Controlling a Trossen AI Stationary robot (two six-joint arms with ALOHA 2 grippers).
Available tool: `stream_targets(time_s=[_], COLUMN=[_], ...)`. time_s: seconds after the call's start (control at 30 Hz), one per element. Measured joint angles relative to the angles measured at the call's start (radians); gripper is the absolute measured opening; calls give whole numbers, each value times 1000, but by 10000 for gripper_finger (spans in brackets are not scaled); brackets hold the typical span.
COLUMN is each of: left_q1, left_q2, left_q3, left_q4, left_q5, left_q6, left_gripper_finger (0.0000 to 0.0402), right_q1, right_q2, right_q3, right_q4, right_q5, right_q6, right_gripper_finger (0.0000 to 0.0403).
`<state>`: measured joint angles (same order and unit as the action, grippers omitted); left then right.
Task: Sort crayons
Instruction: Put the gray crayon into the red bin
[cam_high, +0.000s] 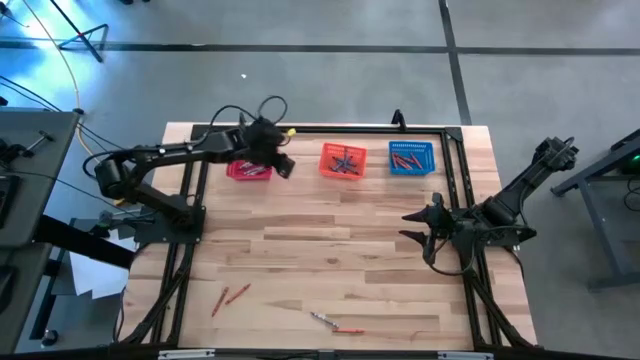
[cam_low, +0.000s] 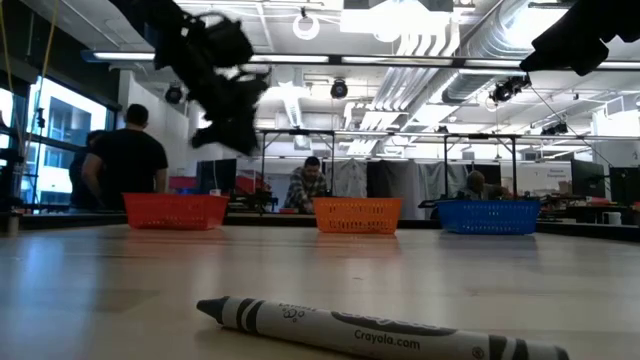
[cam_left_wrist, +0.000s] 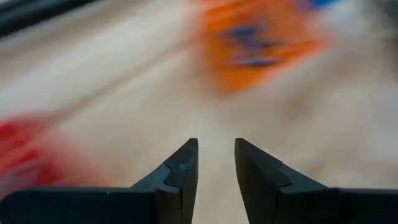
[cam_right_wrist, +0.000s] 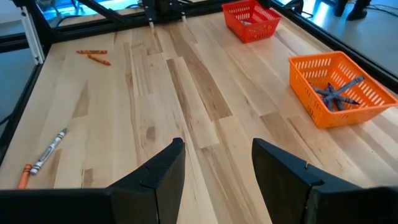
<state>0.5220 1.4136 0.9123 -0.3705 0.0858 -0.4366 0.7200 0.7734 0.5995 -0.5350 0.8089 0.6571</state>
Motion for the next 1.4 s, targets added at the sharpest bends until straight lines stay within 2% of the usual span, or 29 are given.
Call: stream_targets(time_s=[0.1,0.2,0.27,0.33,0.47,0.53,0.63,0.73,0.87,1.0,1.13,1.4], left_q1=[-112,-261,-370,-490,-718,-808,-907,-968,-1013,-1037,-1043,-1048], left_q2=[0,-1,-1,-1,40,89,190,306,437,533,603,680], left_q3=[1,2,2,2,3,28,93,175,282,360,412,551], left_q4=[211,398,463,482,501,504,502,490,442,356,255,95], left_q5=[130,163,152,69,-182,-230,-245,-218,-99,1,15,-20], left_q6=[-58,-93,-116,-151,-283,-356,-412,-416,-413,-399,-363,-178], left_gripper_finger=[92,92,92,92,92,92,92,92,92,92,92,92], right_q1=[0,0,0,0,0,0,0,0,0,0,2,5], right_q2=[0,0,0,0,0,0,3,16,49,92,151,281], right_q3=[0,0,0,0,0,0,0,0,-1,0,-1,-1], right_q4=[0,0,0,0,1,4,21,38,39,38,37,51], right_q5=[0,0,2,4,5,6,8,7,-3,-60,-96,-150], right_q6=[1,-1,-2,-2,-2,-2,-2,0,34,77,110,164], right_gripper_finger=[181,181,181,181,181,181,181,181,181,181,181,181])
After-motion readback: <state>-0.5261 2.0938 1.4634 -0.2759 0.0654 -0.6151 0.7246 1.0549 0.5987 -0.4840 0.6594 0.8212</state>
